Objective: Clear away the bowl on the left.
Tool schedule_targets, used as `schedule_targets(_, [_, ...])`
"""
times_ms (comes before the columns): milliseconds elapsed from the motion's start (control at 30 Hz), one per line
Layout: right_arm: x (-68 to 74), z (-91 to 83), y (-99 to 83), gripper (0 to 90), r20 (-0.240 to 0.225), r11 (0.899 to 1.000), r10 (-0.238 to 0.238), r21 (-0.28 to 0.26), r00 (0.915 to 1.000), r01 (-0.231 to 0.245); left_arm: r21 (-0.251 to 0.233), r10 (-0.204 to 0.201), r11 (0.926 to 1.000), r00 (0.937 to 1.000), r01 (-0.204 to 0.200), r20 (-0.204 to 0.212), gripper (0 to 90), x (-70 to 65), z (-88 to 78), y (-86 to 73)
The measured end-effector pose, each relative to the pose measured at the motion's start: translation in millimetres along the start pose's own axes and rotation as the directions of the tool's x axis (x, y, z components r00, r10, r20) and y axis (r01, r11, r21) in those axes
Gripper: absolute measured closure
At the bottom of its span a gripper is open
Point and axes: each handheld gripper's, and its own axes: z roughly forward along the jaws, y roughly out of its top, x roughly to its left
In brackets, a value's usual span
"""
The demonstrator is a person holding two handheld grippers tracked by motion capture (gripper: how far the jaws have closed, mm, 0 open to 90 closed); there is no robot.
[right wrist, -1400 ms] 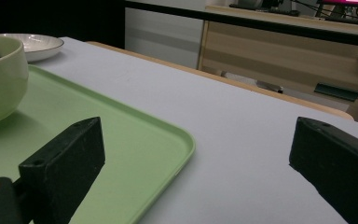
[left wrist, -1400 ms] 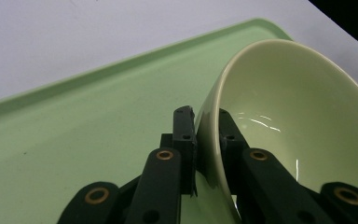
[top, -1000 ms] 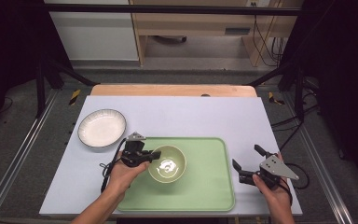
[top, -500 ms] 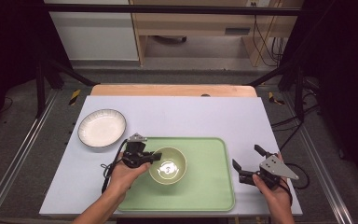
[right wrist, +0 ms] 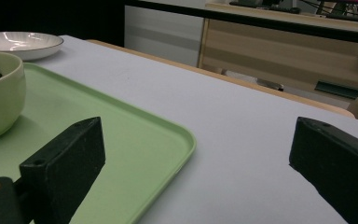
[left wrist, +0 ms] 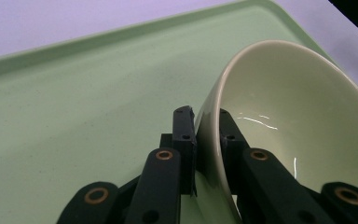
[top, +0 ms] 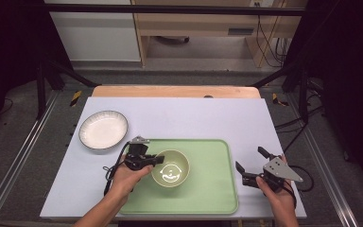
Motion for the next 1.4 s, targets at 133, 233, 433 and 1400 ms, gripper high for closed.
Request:
schedule_targets(133, [0.0, 0.1, 0.0, 3.6, 0.0, 1.0, 0.002, -0.001, 1.0, -0.002, 0.001, -0.002, 1.0, 1.0, 0.002, 0.002, 81.6, 0.5, 0.2, 0.0])
schedule_targets(233, [-0.1, 0.1, -0.1, 3.7, 0.0, 1.0, 0.002, 0.0, 1.0, -0.002, 0.004, -0.004, 1.0, 1.0, 0.004, 0.002, 81.6, 1.0, 0.2, 0.1])
schedule_targets(433, [0.2, 0.4, -0.4, 3.7, 0.001, 1.0, 0.001, 0.006, 1.0, -0.001, 0.011, -0.012, 0.9999, 0.9999, 0.011, 0.005, 81.6, 2.0, 0.5, 0.4])
schedule_targets(1400, [0.3, 0.4, -0.3, 3.8, -0.001, 1.0, 0.003, 0.006, 1.0, -0.003, 0.024, -0.046, 0.9987, 0.9988, 0.045, 0.02, 80.8, 6.5, 4.5, 2.9])
